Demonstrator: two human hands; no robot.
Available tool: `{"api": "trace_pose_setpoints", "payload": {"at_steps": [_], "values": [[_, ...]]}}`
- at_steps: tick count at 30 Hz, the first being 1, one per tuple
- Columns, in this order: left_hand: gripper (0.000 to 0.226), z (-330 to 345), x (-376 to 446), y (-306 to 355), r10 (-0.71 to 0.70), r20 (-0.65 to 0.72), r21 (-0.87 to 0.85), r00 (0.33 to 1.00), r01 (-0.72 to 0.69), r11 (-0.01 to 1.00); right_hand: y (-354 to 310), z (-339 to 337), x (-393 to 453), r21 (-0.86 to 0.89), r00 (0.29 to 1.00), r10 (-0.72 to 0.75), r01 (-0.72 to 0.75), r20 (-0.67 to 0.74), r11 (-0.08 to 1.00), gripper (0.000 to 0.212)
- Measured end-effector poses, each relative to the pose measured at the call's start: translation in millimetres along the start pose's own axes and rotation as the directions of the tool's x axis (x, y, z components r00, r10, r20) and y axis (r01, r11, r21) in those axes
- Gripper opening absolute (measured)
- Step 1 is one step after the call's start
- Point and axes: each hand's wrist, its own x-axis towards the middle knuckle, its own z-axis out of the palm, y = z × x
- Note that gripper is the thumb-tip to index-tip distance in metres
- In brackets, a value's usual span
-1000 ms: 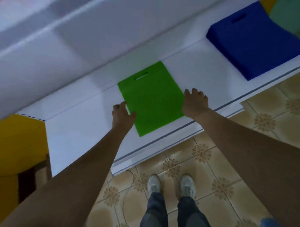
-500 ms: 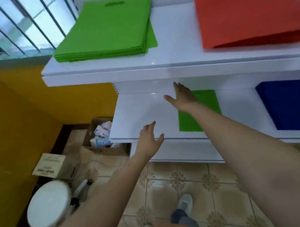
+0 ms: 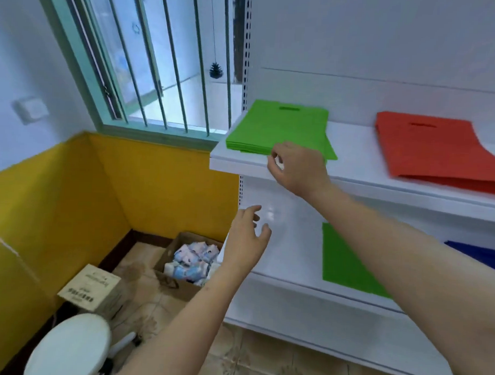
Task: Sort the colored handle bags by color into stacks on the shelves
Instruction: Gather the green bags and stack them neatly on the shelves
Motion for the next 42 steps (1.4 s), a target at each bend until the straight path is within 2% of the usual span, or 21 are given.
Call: {"api": "trace_pose_setpoints", "payload": {"at_steps": [4,7,10,12,14,16,18,20,27,32,34,36,38,39,42], "values": [[0.032,-13,41,36,0.046,-0.090,-0.146,0.995,-0.059,0.988,46,-3,47,-0.041,0.993,0.114,-0.115,-0.026,0.993,0.020],[0.025,-16,85,57,0.110,-0.219,-0.145,0.969,-0.144,0.979,89,6,80,-0.084,0.982,0.183,-0.178,0.043,0.980,0.040],[0.030,-16,143,62,0.134,-0.303,0.065,0.944,-0.120,0.991,130,27,102,-0.158,0.938,0.309,-0.285,0.159,0.945,0.061],[0.045,-15,183,52,0.082,-0.321,0.260,0.943,0.004,0.966,156,44,116,-0.177,0.896,0.376,-0.341,0.236,0.923,0.073],[0.063,-12,213,39,-0.034,-0.270,0.406,0.962,0.146,0.902,181,60,129,-0.159,0.846,0.431,-0.401,0.313,0.902,0.082],[0.073,-8,228,30,-0.111,-0.204,0.529,0.973,0.205,0.823,201,79,135,-0.130,0.790,0.481,-0.469,0.380,0.874,0.083],[0.074,-3,233,23,-0.093,-0.194,0.611,0.977,0.195,0.767,211,98,131,-0.120,0.737,0.527,-0.531,0.424,0.839,0.078],[0.074,-1,235,18,-0.075,-0.191,0.637,0.979,0.182,0.749,216,113,123,-0.096,0.727,0.557,-0.572,0.401,0.815,0.072],[0.066,-2,237,18,-0.106,-0.178,0.607,0.978,0.194,0.771,218,124,125,-0.038,0.828,0.512,-0.518,0.230,0.854,0.045],[0.049,-6,237,18,-0.132,-0.181,0.570,0.975,0.213,0.794,218,125,129,0.025,0.872,0.439,-0.455,0.218,0.890,0.038],[0.041,-4,234,18,-0.086,-0.201,0.567,0.976,0.187,0.803,219,126,129,0.144,0.881,0.409,-0.448,0.236,0.882,0.039],[0.034,-3,228,17,0.022,-0.261,0.548,0.965,0.129,0.826,217,123,130,0.233,0.898,0.376,-0.425,0.230,0.875,0.038],[0.032,-6,221,17,0.125,-0.328,0.450,0.936,0.038,0.892,212,115,131,0.281,0.910,0.356,-0.407,0.214,0.869,0.038],[0.034,-8,216,20,0.141,-0.353,0.345,0.925,-0.011,0.938,208,109,132,0.304,0.916,0.342,-0.393,0.209,0.868,0.037],[0.037,-17,194,36,0.083,-0.403,0.039,0.911,-0.073,0.997,187,89,134,0.396,0.947,0.267,-0.318,0.180,0.861,0.038]]}}
